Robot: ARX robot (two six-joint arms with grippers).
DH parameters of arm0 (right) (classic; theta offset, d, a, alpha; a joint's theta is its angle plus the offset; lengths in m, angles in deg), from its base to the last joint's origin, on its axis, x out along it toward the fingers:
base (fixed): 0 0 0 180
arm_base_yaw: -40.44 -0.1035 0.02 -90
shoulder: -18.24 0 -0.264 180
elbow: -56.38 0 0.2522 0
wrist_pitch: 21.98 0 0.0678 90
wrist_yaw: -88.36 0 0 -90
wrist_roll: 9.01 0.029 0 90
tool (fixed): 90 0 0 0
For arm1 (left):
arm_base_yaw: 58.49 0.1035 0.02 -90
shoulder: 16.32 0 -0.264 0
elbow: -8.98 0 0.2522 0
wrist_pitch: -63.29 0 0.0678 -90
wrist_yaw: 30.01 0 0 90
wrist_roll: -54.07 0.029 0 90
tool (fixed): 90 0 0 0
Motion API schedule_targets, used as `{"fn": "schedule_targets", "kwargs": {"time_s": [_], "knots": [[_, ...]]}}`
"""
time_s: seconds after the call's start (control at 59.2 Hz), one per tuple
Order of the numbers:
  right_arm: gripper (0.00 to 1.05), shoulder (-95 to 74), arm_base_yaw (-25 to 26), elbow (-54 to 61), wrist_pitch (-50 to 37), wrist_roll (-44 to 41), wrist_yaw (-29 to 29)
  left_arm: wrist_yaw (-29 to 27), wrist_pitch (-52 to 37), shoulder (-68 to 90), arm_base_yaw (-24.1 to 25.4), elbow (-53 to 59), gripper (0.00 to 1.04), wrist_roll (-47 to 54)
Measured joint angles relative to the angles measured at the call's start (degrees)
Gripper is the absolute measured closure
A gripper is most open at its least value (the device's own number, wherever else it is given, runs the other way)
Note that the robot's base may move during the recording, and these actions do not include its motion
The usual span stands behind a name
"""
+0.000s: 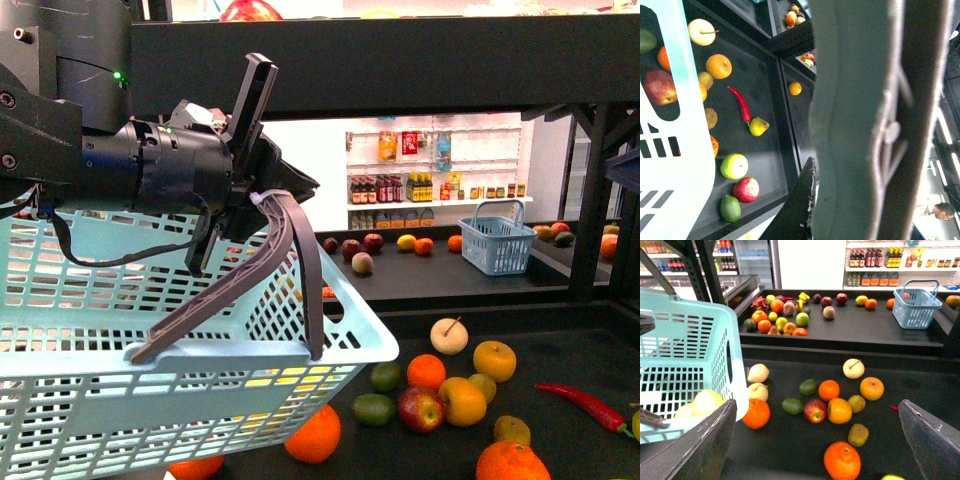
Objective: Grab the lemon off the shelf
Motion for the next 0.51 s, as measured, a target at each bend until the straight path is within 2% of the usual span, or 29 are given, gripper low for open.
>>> {"fn": "schedule_targets", "kwargs": {"time_s": [0.085, 0.186, 0.254, 0.507], "knots": [[0.10, 6.73, 0.22, 3.32, 2.99, 0.15, -3.19, -0.07, 0.00, 0.00, 0.00, 0.00, 0.98, 0.00], [0.27, 17.16, 1.03, 9.14, 7.08, -0.17, -6.29, 0.00, 0.00, 0.00, 0.00, 0.00, 0.98, 0.00], [0.42, 26.29, 1.07, 14.91, 10.97, -0.22, -6.36, -0.02, 0.00, 0.00, 0.00, 0.00, 0.98, 0.00], [0.85, 46.66, 1.07, 25.35, 19.12, -0.37, -6.29, 0.02, 0.00, 0.00, 0.00, 0.00, 0.98, -0.07]]}}
